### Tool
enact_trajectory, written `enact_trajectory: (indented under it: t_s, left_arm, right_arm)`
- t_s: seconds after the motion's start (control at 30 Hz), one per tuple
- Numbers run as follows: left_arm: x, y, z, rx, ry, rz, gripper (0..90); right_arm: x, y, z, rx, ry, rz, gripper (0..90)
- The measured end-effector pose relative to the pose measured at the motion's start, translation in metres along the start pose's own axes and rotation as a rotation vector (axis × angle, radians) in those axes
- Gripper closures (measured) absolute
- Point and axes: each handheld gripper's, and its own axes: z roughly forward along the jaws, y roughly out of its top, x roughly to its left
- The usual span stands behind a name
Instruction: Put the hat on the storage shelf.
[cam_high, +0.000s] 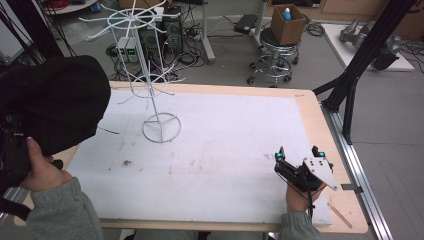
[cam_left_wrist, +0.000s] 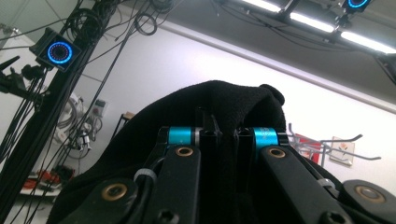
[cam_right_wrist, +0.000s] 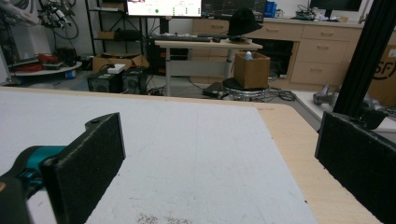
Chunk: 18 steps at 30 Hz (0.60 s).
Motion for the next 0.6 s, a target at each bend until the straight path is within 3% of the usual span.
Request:
enact_trajectory:
  t_s: [0.6]
  left_arm:
    - [-0.003, 0.022, 0.008, -0.04, -0.013, 0.009, 85.3]
  right_arm:
    - [0.002, 0.0, 0.0, -0.005, 0.001, -0.013, 0.6]
